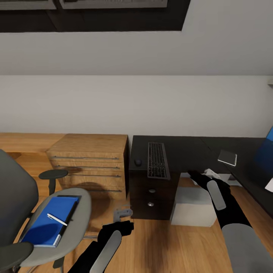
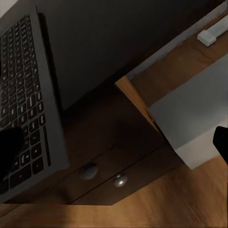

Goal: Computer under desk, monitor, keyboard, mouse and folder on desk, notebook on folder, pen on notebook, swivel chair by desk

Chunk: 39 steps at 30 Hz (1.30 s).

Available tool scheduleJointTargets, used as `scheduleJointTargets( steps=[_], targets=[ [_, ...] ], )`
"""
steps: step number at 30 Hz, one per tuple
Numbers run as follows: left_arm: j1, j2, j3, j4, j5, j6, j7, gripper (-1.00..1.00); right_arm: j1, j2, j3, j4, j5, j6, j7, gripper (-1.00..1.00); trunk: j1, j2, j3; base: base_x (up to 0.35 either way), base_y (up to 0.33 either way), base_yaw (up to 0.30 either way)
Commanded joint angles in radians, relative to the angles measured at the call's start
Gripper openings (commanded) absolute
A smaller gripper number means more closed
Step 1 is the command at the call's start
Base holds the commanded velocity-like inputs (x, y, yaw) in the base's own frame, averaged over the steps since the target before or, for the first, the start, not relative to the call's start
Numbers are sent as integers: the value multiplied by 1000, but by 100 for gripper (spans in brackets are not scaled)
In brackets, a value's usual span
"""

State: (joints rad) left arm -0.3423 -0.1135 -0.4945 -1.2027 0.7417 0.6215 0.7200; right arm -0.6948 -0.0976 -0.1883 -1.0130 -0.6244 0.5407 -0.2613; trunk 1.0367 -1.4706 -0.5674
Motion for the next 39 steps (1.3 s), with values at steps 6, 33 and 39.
scheduleJointTargets(
  steps=[6, 33, 39],
  targets=[
    [-1, 1, 6, -29, 5, -9, 21, 100, 0, -3, 1, -12, -12, 20, -9, 100, -12, 21, 8, 0, 0, 0],
    [-1, 12, -1, -107, 1, -83, 22, 100, 1, -6, -2, -19, -7, 6, -7, 100, -12, 21, 8, 147, -84, 0],
    [-1, 12, 0, -107, 0, -83, 22, 100, 1, -7, -2, -19, -4, 6, -7, 100, -12, 21, 8, 296, -133, 0]
  ],
)
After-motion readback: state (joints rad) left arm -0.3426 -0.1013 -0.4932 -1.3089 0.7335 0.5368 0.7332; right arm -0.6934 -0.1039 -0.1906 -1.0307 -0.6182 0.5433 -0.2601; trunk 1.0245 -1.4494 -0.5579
